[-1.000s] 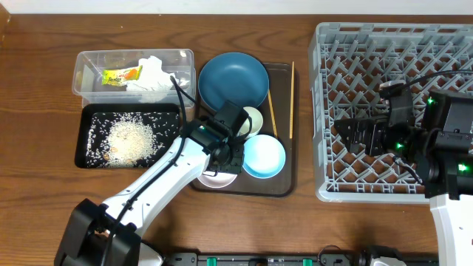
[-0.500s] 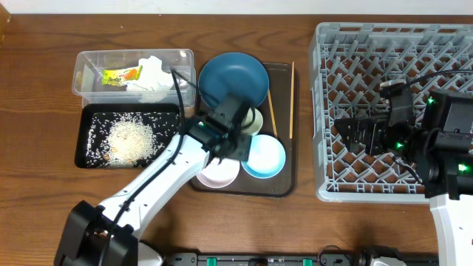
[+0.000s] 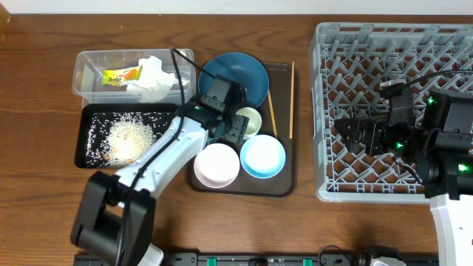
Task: Sort waste into correct bins and load items into the dishwasher rack
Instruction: 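Grasp the cream cup with the left gripper and lift it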
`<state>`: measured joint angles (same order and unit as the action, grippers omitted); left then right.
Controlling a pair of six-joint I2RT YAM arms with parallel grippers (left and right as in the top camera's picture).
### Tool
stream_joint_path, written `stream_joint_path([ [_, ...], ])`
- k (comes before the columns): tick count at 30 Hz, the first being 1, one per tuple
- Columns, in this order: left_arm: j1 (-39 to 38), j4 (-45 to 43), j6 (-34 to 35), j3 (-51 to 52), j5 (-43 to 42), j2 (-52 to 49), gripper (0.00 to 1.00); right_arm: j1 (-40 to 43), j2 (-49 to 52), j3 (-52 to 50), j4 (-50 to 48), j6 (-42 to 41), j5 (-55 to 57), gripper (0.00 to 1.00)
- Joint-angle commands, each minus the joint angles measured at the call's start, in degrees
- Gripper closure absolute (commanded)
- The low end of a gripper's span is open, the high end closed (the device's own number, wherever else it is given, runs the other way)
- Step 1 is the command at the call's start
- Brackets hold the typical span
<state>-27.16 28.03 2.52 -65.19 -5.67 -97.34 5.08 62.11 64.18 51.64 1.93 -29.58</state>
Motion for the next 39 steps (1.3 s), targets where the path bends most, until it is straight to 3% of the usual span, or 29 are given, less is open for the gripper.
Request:
stream_joint_path([
  [1, 0.1, -0.9, -2.5, -1.0, -0.3, -0.4, 0.31, 0.1, -0.2, 1.2, 0.0, 0.3, -0.2, 0.01],
  [4, 0.1, -1.1, -2.5, -1.0, -0.2, -0.4, 0.38, 0.1, -0.2, 1.2, 0.0, 0.3, -0.2, 0.01],
  [11, 0.2, -1.4, -2.3, -1.0, -0.3, -0.4, 0.64, 0.1, -0.2, 1.2, 0.1, 0.3, -0.2, 0.01],
  [39, 0.2, -4.4, 0.8, -0.7, -0.3, -2.3, 0.64, 0.1, -0.2, 1.2, 0.2, 0.3, -0.2, 0.01],
])
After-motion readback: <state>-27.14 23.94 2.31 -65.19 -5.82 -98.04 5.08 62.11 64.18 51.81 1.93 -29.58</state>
